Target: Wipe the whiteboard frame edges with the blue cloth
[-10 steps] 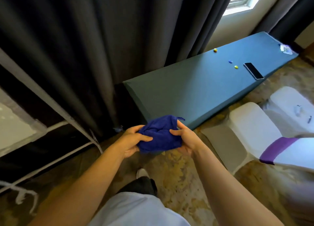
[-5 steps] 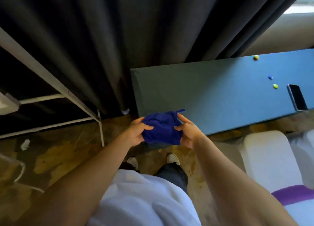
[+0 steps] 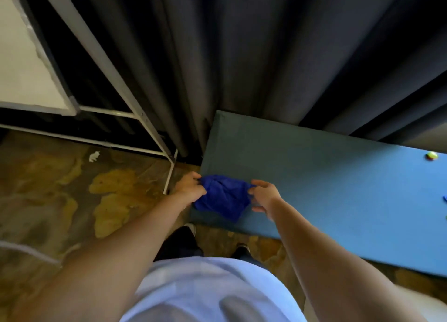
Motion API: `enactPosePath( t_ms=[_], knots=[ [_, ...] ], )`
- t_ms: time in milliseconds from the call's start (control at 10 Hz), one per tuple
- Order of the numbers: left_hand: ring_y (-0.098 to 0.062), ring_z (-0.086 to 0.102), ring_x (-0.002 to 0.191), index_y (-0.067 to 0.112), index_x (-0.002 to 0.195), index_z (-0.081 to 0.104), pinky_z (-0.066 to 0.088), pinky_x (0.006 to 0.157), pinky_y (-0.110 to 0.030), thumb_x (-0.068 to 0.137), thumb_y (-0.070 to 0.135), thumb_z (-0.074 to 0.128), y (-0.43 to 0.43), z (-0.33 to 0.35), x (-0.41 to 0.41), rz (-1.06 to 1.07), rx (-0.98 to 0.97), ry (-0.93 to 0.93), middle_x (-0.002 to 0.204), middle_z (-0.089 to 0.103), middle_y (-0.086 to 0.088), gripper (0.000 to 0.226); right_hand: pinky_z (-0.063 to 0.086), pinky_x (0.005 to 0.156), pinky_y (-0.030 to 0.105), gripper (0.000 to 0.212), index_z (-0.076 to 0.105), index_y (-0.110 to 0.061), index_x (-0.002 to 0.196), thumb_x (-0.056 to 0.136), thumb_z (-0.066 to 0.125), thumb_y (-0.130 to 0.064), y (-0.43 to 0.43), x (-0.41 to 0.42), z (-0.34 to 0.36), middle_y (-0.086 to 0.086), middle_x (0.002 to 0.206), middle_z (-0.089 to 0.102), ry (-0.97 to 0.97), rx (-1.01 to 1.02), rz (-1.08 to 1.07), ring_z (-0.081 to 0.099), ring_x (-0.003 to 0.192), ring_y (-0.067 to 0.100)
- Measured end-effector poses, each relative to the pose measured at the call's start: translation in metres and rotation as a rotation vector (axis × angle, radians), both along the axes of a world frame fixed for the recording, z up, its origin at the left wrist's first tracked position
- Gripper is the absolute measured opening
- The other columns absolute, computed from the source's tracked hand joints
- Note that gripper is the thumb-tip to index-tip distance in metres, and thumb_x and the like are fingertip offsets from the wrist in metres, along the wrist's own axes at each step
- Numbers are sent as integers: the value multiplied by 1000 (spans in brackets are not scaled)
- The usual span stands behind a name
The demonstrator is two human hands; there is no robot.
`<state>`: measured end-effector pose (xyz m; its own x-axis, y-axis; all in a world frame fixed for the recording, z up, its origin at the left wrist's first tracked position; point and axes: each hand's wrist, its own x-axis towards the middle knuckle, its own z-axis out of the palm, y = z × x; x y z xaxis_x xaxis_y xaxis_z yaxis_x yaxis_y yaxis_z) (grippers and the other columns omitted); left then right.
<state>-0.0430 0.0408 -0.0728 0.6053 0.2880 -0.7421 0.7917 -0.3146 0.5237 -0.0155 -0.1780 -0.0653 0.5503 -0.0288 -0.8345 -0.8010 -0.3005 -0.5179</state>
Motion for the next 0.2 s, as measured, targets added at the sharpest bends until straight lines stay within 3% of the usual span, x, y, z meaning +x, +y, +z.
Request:
enactPosePath(
  t_ms=[100, 200],
  knots=[
    [-30, 57, 121, 17, 133, 52, 47, 105, -42, 80, 8, 68, -10, 18, -2, -125, 126, -3, 133, 60, -10, 56, 55, 87, 37, 48, 53, -20, 139, 91, 57, -18, 4, 9, 8, 12, 131, 60, -68, -162, 279, 60, 114, 31],
    [-31, 56, 122, 19, 139, 47, 48, 101, -37, 82, 14, 62, -19, 38, 5, -206, 254, -39, 136, 56, -11, 59, 50, 85, 31, 41, 57, -11, 129, 90, 50, -18, 7, 19, 23, 14, 124, 60, -137, -285, 474, 60, 106, 30]
  ],
)
